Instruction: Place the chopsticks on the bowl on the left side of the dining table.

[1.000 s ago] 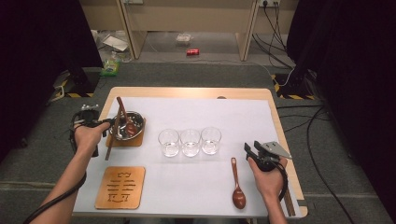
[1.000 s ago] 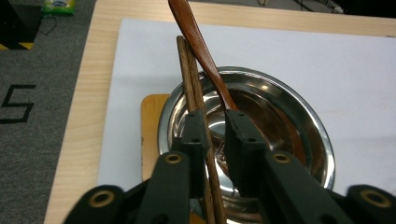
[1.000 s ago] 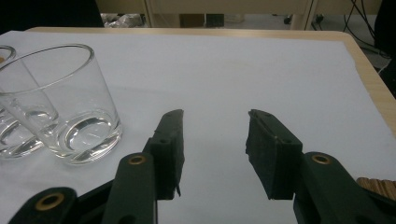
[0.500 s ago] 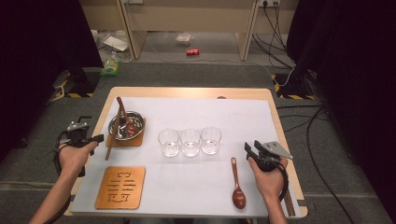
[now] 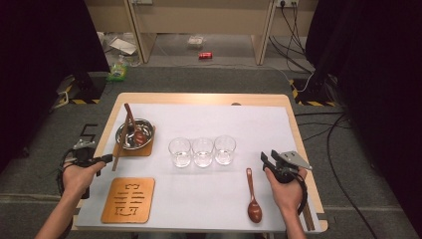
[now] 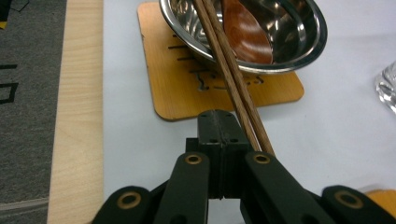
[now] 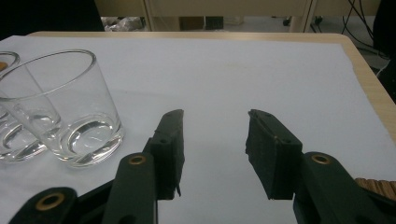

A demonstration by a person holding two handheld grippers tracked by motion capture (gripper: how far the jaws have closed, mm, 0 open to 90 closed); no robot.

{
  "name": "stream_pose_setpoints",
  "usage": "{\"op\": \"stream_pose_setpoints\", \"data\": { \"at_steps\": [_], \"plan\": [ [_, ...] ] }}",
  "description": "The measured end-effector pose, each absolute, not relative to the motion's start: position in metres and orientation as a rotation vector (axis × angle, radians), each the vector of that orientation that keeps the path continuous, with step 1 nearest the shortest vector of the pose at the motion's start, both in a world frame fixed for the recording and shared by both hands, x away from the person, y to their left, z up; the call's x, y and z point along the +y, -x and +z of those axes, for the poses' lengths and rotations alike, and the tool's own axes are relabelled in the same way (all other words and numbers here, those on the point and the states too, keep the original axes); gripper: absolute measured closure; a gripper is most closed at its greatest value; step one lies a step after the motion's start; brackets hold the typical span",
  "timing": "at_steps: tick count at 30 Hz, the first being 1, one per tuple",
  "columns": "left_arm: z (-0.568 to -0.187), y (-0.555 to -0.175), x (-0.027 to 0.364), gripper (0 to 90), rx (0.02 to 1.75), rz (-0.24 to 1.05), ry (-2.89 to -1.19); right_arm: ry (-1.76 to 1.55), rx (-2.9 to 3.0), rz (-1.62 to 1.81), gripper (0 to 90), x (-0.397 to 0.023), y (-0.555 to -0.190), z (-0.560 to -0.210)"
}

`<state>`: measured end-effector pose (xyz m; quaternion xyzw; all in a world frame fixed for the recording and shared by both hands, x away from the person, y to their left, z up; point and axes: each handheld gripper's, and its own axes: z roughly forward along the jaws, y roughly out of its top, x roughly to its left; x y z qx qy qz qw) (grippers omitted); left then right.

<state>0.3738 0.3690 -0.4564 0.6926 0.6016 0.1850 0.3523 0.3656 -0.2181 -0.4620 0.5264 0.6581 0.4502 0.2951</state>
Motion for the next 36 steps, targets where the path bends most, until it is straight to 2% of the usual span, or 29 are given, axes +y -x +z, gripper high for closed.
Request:
{"op": "stream_pose_setpoints", "data": {
  "at_steps": [16,36],
  "plan": [
    [-0.457,-0.372,0.345,89.5,1.458,0.473,-1.895,-1.404,1.745,1.197,56.6,-0.219,-0.365,-0.461],
    [-0.455,-0.391,0.287,89.4,1.350,0.454,-1.990,-1.403,1.738,1.201,56.7,-0.222,-0.365,-0.460]
  ]
}}
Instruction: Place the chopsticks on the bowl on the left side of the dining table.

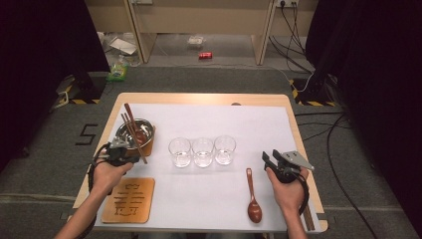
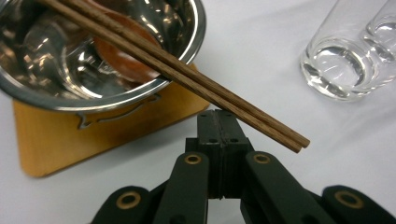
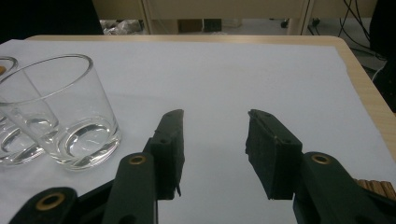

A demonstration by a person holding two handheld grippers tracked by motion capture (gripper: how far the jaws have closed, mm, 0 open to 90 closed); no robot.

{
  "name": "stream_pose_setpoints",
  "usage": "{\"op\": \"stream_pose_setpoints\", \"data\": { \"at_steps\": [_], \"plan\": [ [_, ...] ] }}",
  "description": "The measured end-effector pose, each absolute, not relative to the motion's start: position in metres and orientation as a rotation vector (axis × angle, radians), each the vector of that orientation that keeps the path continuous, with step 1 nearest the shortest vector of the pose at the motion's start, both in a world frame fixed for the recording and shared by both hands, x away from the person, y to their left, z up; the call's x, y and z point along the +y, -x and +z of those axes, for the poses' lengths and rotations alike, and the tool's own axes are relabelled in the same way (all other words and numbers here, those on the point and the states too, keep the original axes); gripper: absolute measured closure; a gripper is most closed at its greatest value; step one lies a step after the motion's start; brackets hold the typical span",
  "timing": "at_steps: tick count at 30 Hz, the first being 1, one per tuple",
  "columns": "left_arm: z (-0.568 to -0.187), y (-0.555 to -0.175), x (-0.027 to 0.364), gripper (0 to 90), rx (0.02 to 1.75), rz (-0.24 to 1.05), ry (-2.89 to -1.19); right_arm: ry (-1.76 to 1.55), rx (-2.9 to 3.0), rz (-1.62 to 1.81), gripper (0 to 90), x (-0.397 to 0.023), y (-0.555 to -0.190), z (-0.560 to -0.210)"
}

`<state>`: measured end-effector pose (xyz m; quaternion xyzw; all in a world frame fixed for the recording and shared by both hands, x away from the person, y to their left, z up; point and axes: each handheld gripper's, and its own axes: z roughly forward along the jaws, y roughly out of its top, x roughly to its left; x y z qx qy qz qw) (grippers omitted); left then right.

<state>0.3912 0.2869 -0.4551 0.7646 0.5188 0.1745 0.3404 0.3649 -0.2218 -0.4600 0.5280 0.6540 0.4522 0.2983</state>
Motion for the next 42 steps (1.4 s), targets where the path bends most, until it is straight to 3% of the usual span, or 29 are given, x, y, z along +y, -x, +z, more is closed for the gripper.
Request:
{"op": "stream_pose_setpoints", "data": {
  "at_steps": [18,29,36,42],
  "plan": [
    [-0.456,-0.410,0.256,89.5,1.325,0.445,-2.003,-1.409,1.725,1.209,56.7,-0.225,-0.364,-0.459],
    [-0.447,-0.408,0.268,89.7,1.338,0.439,-1.947,-1.412,1.719,1.213,56.7,-0.227,-0.363,-0.458],
    [-0.419,-0.438,0.304,89.8,1.391,0.595,-1.821,-1.411,1.720,1.209,56.7,-0.227,-0.364,-0.457],
    [-0.414,-0.478,0.311,89.8,1.413,0.677,-1.815,-1.407,1.721,1.215,56.6,-0.225,-0.364,-0.458]
  ]
}}
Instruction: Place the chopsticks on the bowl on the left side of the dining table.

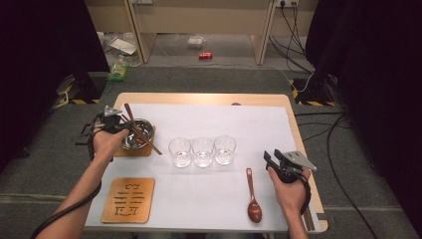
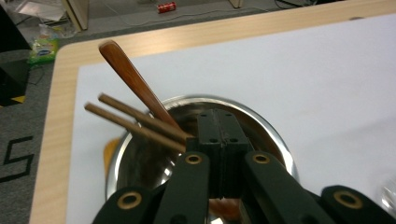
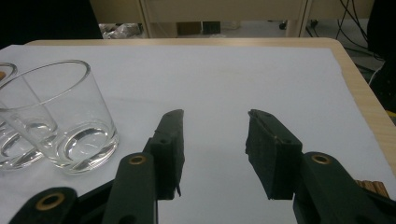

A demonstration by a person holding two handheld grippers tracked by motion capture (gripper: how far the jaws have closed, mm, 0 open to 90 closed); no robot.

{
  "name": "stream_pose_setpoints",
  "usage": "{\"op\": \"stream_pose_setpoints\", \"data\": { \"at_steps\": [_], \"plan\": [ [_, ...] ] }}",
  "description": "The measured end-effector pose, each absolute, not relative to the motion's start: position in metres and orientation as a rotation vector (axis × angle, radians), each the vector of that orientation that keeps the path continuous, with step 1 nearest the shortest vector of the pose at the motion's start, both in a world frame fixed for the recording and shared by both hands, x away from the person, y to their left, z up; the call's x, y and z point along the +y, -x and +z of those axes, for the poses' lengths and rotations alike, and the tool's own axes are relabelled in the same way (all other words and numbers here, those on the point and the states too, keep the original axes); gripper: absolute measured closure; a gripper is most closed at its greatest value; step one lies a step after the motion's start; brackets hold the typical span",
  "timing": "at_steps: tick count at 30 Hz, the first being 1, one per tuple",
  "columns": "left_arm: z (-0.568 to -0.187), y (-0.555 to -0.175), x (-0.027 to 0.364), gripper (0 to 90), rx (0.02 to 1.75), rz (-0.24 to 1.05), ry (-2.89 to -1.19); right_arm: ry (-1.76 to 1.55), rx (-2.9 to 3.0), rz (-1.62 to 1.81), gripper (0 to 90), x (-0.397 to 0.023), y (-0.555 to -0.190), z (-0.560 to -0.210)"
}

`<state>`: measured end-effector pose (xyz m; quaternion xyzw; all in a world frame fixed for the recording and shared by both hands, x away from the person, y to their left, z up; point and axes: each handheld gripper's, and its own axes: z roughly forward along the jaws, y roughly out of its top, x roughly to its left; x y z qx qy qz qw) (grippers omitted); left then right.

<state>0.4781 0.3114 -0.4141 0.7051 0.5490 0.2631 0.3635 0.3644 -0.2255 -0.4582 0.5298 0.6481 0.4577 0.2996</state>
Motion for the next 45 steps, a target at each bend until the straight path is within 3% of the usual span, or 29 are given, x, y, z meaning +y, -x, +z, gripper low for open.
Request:
{"op": "stream_pose_setpoints", "data": {
  "at_steps": [10,45],
  "plan": [
    [-0.430,-0.512,0.306,89.8,1.451,0.673,-1.877,-1.416,1.717,1.228,56.7,-0.227,-0.363,-0.457],
    [-0.435,-0.514,0.321,89.7,1.509,0.677,-1.929,-1.407,1.733,1.225,56.6,-0.226,-0.364,-0.460]
  ]
}}
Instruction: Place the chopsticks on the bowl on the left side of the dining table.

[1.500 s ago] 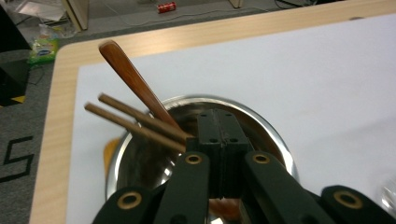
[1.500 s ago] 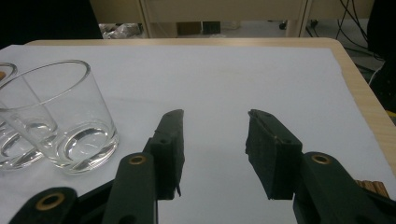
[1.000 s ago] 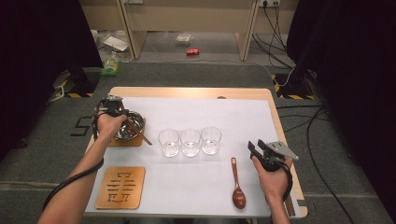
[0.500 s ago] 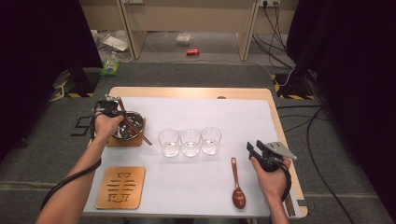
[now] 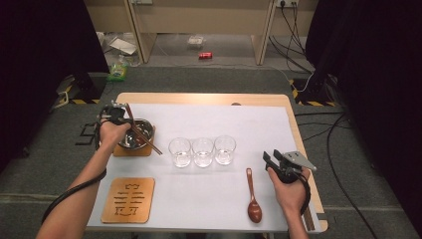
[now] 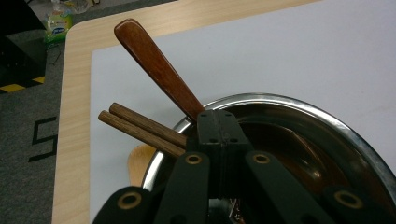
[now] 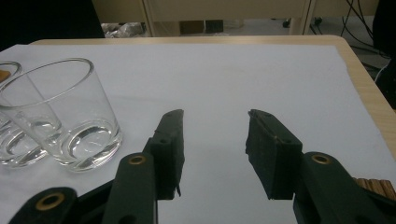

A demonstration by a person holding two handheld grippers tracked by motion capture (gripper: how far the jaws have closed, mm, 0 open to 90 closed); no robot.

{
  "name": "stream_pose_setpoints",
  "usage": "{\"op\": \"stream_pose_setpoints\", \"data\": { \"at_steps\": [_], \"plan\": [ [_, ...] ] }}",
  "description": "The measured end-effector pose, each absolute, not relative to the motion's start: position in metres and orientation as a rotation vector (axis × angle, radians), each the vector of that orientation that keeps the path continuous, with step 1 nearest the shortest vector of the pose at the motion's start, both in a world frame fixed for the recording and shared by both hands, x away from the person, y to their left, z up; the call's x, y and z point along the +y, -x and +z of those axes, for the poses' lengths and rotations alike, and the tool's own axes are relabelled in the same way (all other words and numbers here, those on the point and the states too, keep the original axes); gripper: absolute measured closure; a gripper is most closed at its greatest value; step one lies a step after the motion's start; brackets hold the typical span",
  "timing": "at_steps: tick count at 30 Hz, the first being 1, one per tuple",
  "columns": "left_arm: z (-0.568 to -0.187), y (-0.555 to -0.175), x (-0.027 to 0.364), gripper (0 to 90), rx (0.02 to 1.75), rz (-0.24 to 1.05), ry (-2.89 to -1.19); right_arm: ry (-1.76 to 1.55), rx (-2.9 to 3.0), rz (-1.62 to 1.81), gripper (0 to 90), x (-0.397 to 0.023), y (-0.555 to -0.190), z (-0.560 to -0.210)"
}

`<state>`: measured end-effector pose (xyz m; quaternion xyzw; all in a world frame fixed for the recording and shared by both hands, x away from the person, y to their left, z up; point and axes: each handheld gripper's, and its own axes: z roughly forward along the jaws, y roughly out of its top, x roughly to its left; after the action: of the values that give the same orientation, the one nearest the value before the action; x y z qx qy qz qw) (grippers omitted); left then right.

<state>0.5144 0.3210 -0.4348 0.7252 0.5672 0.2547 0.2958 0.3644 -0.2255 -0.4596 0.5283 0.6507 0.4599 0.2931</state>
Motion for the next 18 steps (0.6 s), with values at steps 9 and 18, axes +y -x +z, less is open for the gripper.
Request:
{"op": "stream_pose_setpoints", "data": {
  "at_steps": [9,18],
  "plan": [
    [-0.4322,-0.5127,0.3254,89.6,1.542,0.678,-1.941,-1.409,1.735,1.222,56.6,-0.2251,-0.3644,-0.4594],
    [-0.4264,-0.5118,0.3270,89.3,1.532,0.696,-1.924,-1.408,1.736,1.222,56.7,-0.2241,-0.3645,-0.4598]
  ]
}}
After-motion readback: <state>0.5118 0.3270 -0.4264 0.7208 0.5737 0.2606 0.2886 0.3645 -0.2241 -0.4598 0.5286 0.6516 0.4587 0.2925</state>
